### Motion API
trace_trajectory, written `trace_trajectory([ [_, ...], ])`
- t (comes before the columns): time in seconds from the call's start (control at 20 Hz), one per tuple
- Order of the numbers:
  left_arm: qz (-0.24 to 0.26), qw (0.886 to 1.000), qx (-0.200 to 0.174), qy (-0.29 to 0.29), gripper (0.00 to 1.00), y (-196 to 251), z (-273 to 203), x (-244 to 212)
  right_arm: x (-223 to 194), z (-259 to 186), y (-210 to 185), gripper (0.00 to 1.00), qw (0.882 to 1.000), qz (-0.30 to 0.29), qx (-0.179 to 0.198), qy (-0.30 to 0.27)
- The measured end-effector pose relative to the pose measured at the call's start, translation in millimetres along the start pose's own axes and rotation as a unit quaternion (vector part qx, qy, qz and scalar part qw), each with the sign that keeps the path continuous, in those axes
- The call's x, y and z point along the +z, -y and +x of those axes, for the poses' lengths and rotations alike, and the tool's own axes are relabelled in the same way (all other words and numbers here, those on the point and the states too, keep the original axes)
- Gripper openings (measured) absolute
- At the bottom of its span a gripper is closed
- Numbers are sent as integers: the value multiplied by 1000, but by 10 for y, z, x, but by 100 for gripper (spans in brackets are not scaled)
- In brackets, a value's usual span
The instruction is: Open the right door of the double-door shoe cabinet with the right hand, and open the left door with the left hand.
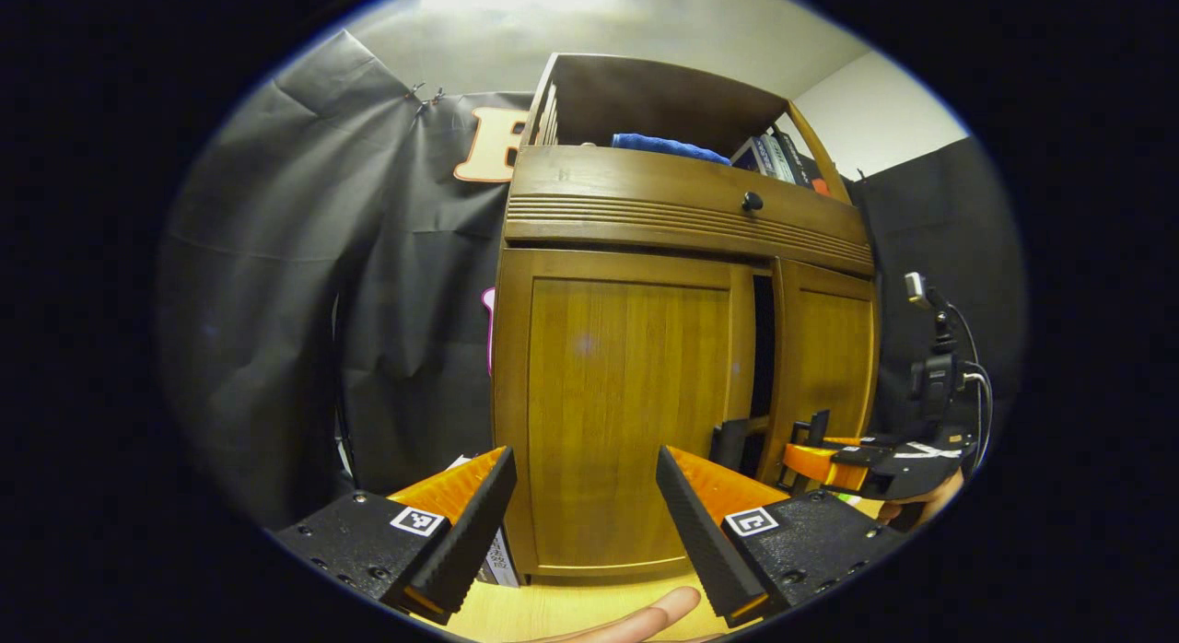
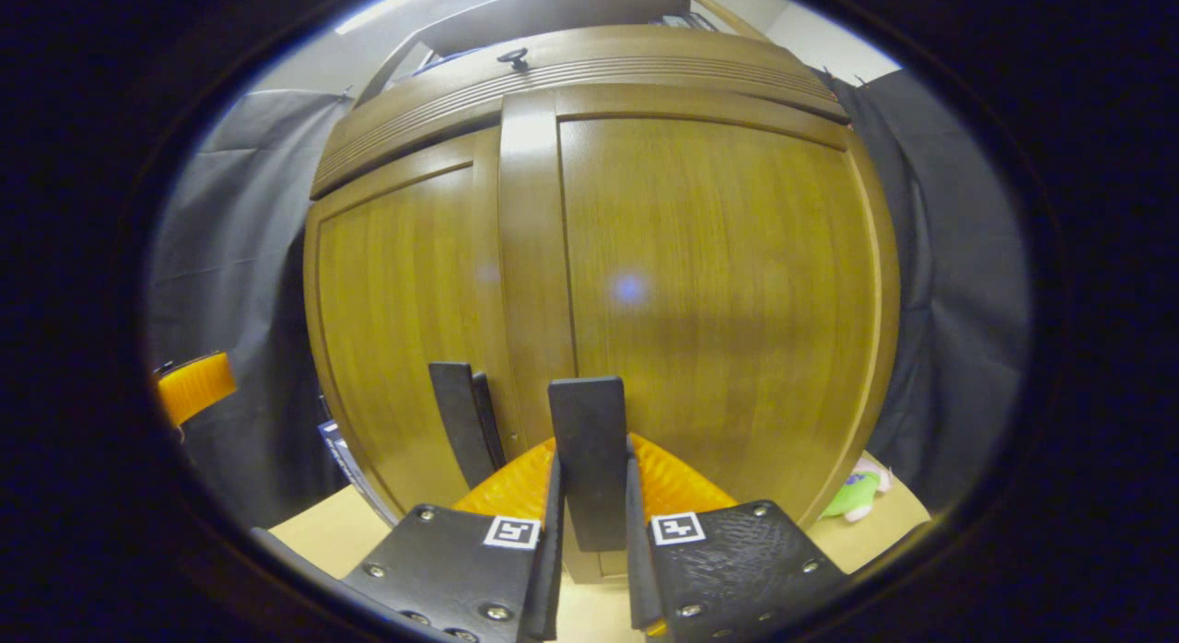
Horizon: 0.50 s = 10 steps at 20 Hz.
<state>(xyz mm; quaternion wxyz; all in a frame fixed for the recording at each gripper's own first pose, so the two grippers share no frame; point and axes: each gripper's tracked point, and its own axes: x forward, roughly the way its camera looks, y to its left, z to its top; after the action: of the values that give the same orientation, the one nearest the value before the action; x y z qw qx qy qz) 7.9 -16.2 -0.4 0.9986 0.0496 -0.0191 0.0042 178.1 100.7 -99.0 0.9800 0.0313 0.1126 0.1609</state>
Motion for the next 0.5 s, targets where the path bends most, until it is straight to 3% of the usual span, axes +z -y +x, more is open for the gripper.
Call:
trace_trajectory([
  [0.15, 0, 1000, 2, -1, 91, 6, 4, -14, -14, -140, 27, 26, 1000, 4, 11, -1],
  [0.2, 0, 1000, 3, 0, 91, 3, 15, -7, -38, -210, 38, 30, 1000, 0, 12, -1],
  [0.4, 3, 1000, 4, -7, 91, 23, 37, -53, -75, -393, 91, 30, 1000, 3, 19, -4],
  [0.45, 2, 1000, 4, -11, 91, 29, 45, -75, -74, -440, 109, 26, 1000, 9, 20, -3],
  [0.5, 3, 1000, 3, -13, 91, 35, 52, -93, -80, -481, 118, 30, 1000, 10, 20, -1],
])
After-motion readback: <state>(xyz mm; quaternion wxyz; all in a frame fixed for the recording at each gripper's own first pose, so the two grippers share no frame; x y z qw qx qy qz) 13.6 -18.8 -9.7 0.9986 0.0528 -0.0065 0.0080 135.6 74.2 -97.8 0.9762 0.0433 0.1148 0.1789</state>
